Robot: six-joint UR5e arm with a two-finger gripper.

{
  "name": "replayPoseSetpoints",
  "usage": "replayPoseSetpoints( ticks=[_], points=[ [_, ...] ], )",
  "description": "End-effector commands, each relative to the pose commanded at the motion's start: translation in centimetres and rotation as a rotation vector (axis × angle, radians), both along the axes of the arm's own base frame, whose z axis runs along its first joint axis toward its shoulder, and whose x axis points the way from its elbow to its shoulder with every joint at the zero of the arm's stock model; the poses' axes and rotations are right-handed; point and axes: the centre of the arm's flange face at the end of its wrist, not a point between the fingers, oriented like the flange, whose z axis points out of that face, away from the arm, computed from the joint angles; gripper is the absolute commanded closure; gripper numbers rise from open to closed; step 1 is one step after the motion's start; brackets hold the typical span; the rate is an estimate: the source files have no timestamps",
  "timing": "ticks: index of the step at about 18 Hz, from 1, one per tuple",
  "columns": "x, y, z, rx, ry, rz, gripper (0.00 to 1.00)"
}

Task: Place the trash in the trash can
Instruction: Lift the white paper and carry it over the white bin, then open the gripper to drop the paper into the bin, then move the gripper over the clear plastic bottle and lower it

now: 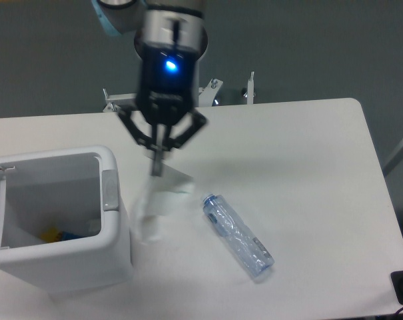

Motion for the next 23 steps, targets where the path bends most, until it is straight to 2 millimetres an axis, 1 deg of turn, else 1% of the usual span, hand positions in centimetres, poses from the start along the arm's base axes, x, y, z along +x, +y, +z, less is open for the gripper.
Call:
replayPoseSetpoints(
  ticks=[1, 2, 3, 4, 5, 6, 7, 9, 10, 11, 14, 16, 17, 18, 19, 20, 21, 23],
  points=[
    [1.4, 0.5, -1.0, -0.015, -0.004, -0.034, 1.0],
    [2.3, 0.8, -1.8, -0.027, -0.009, -0.053, 1.0],
    [2.4, 1.2, -2.4, -0.035, -0.016, -0.059, 1.0],
    [2.4, 1.7, -2.9, -0.041, -0.021, -0.066, 0.94],
    [2.9, 2.3, -3.1, -0.044, -0.023, -0.079, 0.92],
    [3.4, 2.9, -3.7, -0.053, -0.028, -0.092, 0.9],
    [3.6, 3.0, -3.8, -0.056, -0.028, -0.096, 0.75],
    [3.6, 3.1, -3.7, -0.053, -0.029, -0.096, 0.24],
    [3.6, 3.1, -2.9, -0.04, -0.031, -0.088, 0.07],
    [3.7, 2.9, -2.1, -0.027, -0.042, -0.074, 0.0],
    [2.8, 2.7, -1.3, -0.01, -0.075, -0.026, 0.0],
    [1.6, 2.3, -0.9, -0.004, -0.075, -0.004, 0.0],
    [1.4, 2.3, -0.9, -0.005, -0.077, 0.002, 0.0],
    [0.9, 2.1, -1.0, -0.005, -0.086, 0.018, 0.0],
    [-0.1, 1.8, -0.9, -0.003, -0.094, 0.047, 0.0],
    [-1.5, 1.4, -0.9, -0.001, -0.099, 0.075, 0.0],
    [-4.3, 0.5, -1.3, -0.003, -0.114, 0.136, 0.0],
    [-8.6, -1.0, -2.5, -0.022, -0.139, 0.226, 0.0]
  ],
)
